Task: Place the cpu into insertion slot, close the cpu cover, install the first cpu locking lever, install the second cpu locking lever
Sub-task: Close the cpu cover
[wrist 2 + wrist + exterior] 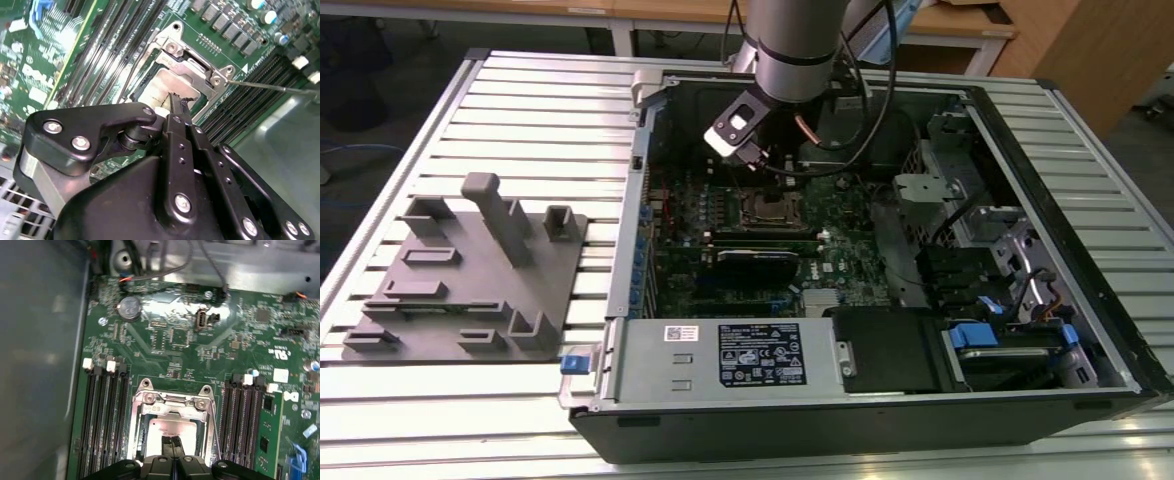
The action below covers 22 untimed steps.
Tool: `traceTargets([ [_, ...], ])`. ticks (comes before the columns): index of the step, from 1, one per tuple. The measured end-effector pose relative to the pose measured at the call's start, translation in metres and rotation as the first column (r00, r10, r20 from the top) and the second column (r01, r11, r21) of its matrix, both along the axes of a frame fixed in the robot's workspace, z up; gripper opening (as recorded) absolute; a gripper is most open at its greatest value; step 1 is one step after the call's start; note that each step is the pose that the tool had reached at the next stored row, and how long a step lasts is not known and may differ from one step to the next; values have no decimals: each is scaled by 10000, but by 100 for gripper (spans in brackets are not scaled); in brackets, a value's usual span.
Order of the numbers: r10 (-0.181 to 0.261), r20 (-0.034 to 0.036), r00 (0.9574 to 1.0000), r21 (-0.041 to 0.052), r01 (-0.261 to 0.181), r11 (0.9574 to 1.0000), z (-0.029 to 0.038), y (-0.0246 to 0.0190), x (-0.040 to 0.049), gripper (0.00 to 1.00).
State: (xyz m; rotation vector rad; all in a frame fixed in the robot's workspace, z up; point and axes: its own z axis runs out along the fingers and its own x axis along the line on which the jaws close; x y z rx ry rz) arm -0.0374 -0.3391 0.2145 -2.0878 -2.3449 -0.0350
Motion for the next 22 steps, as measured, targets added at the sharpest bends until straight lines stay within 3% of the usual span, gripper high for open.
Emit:
traceTargets([
  [5,914,1,9958,0,-914,9958,-3,0,0,10],
  [10,1782,1,9840,0,-1782,9840,-6,0,0,10],
  [16,1830,1,9831,1,-1830,9831,-7,0,0,10],
  [19,2251,1,9743,3,-2251,9743,-7,0,0,10],
  [22,2760,1,9611,2,-2760,9611,-8,0,0,10],
])
